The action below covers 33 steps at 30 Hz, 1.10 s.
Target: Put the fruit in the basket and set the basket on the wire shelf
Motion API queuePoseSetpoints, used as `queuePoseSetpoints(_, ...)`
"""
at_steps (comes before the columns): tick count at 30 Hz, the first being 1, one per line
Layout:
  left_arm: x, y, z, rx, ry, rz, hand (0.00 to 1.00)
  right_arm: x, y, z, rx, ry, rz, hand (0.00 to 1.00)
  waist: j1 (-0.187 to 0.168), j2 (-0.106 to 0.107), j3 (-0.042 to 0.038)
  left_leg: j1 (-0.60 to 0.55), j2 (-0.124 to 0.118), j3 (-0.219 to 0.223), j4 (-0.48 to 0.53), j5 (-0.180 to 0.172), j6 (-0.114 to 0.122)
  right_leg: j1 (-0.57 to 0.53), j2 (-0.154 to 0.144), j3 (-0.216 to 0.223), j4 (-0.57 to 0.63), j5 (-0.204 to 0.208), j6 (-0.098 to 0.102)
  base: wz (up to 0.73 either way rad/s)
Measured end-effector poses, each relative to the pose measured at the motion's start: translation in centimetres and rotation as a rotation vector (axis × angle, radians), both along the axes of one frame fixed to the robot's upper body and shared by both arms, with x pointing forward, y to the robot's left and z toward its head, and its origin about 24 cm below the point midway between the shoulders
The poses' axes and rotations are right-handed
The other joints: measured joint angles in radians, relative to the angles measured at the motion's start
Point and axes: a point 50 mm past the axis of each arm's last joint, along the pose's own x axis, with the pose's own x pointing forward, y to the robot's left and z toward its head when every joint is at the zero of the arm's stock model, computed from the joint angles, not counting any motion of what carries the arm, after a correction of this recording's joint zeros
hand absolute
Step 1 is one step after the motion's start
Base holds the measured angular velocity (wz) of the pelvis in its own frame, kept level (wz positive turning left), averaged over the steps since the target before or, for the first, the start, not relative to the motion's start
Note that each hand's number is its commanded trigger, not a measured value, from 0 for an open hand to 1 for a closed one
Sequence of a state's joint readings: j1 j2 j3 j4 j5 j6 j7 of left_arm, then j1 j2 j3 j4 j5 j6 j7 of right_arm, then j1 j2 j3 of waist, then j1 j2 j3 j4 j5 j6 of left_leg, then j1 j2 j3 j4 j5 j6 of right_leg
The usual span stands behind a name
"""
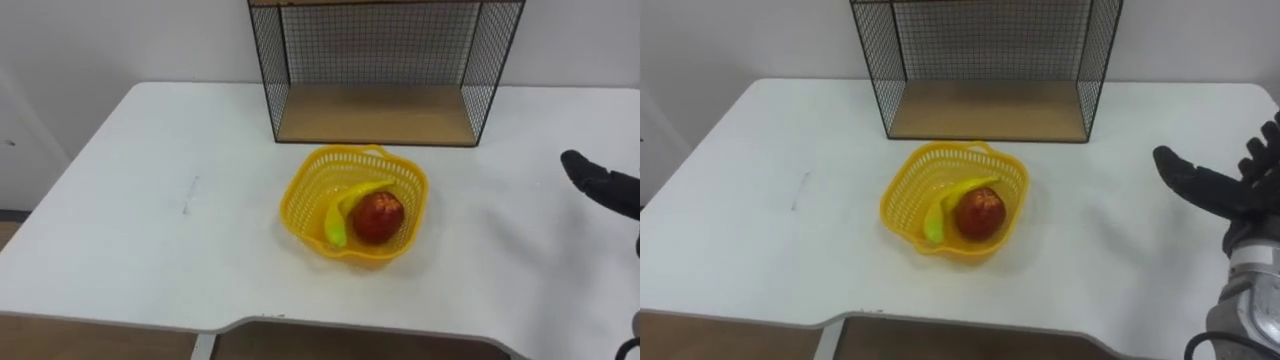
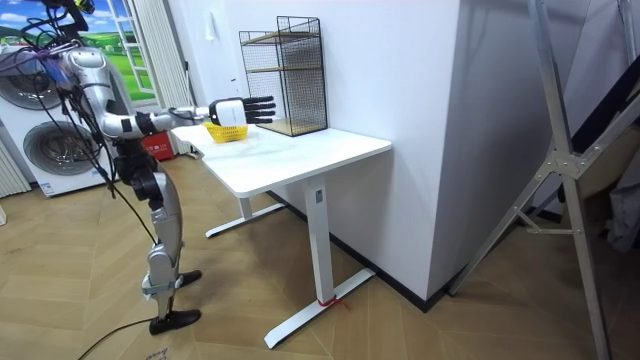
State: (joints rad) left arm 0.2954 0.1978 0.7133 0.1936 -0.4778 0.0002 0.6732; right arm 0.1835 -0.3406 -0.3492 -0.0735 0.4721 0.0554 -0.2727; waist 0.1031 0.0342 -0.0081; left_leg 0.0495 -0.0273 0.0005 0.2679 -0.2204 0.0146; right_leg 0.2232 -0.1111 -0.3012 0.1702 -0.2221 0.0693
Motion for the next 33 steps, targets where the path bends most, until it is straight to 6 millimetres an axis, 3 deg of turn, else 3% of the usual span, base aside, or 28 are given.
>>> queuePoseSetpoints(6,2.9,-0.8,5.5,0.283,-0.085,-0.082,0.00,-0.4,0.4,-0.3,-0.028,-0.012,0.017,0.00,-0.004,-0.003,0.0029,-0.003,-0.001,-0.008,0.007,0.000,-0.001,0.004,0.001,-0.010,-0.003,0.000,0.000,0.05)
queuePoseSetpoints(9,4.2,-1.5,6.6,0.334,-0.117,-0.133,0.00,-0.2,0.6,-0.4,-0.021,-0.011,0.050,0.00,-0.002,0.001,0.0084,-0.003,-0.001,-0.005,0.007,-0.001,0.000,0.002,0.000,-0.004,-0.003,0.000,0.000,-0.02)
queuePoseSetpoints(17,8.1,-5.2,5.8,0.368,-0.063,-0.442,0.00,0.2,2.8,-1.6,0.032,-0.009,0.147,0.00,-0.027,0.004,0.0117,-0.008,0.000,-0.001,0.002,0.000,0.000,0.007,0.001,-0.007,-0.001,0.000,0.000,-0.01)
queuePoseSetpoints(24,9.2,-6.9,5.1,0.331,-0.104,-0.574,0.00,0.4,3.7,-1.9,0.056,-0.029,0.187,0.00,-0.056,-0.005,0.0115,-0.004,0.001,0.015,0.005,0.000,0.000,0.002,-0.001,-0.002,-0.001,0.000,0.000,-0.06)
queuePoseSetpoints(33,11.6,-11.9,3.7,0.226,-0.172,-0.871,0.00,1.1,7.4,-3.5,0.102,-0.020,0.319,0.00,-0.074,-0.011,0.0130,0.006,0.005,0.030,0.004,0.000,0.000,-0.006,0.000,0.023,-0.001,0.000,0.000,-0.06)
